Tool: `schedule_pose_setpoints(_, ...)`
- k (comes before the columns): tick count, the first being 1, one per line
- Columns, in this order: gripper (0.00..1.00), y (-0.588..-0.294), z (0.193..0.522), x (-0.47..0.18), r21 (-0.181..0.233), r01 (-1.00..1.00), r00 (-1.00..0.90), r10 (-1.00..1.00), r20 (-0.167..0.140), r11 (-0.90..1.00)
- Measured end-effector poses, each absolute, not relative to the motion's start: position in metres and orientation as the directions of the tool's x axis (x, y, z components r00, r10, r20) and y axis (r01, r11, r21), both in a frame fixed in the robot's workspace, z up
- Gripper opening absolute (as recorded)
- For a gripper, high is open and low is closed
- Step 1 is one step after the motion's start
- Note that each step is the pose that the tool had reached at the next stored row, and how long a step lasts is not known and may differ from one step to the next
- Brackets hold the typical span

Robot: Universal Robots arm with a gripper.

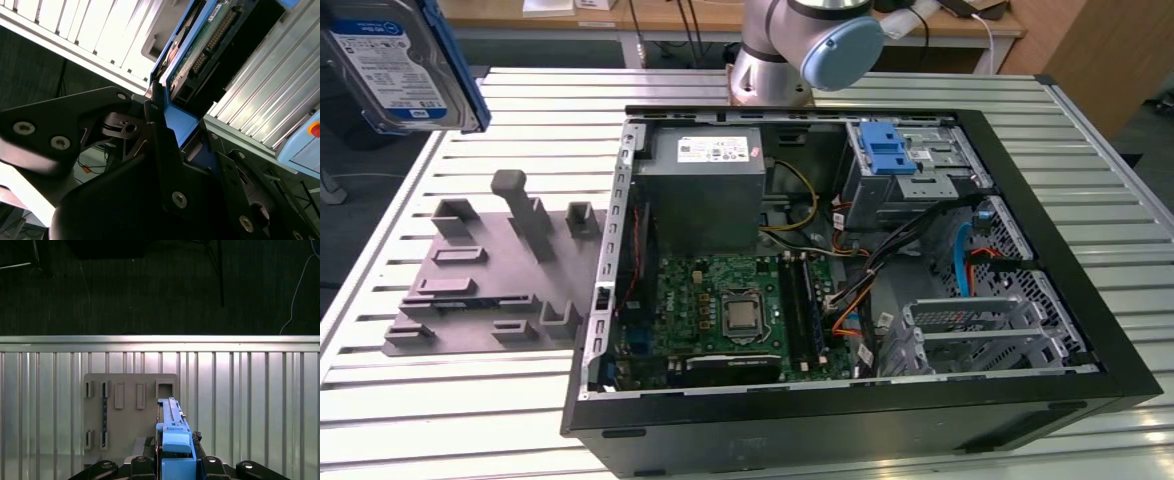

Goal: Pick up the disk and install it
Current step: 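Pick up the disk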

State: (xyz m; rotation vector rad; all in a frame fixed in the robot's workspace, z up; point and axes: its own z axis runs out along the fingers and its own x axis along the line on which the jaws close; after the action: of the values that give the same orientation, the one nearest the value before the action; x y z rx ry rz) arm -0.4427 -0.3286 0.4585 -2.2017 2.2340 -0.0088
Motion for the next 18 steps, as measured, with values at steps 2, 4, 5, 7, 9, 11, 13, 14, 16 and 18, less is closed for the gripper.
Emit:
schedule_pose_setpoints(2,0.36,-0.3286,0.4585,-0.4417,-0.007,-1.0,-0.015,-1.0,0.0,0.015)
schedule_pose_setpoints(4,0.36,-0.3286,0.4584,-0.4408,-0.008,-1.0,-0.015,-1.0,0.0,0.015)
schedule_pose_setpoints(5,0.36,-0.3286,0.4584,-0.4405,-0.008,-1.0,-0.015,-1.0,0.0,0.015)
schedule_pose_setpoints(7,0.36,-0.3291,0.4584,-0.4401,-0.008,-1.0,-0.014,-1.0,0.0,0.014)
schedule_pose_setpoints(9,0.36,-0.3297,0.4585,-0.44,-0.007,-1.0,-0.014,-1.0,0.0,0.014)
schedule_pose_setpoints(11,0.36,-0.3301,0.4585,-0.44,-0.007,-1.0,-0.015,-1.0,0.0,0.015)
schedule_pose_setpoints(13,0.36,-0.3302,0.4585,-0.44,-0.007,-1.0,-0.015,-1.0,0.0,0.015)
schedule_pose_setpoints(14,0.36,-0.3303,0.4585,-0.44,-0.007,-1.0,-0.015,-1.0,0.0,0.015)
schedule_pose_setpoints(16,0.36,-0.3303,0.4584,-0.44,-0.008,-1.0,-0.015,-1.0,0.0,0.015)
schedule_pose_setpoints(18,0.36,-0.3303,0.4588,-0.4401,-0.007,-1.0,-0.014,-1.0,0.0,0.014)
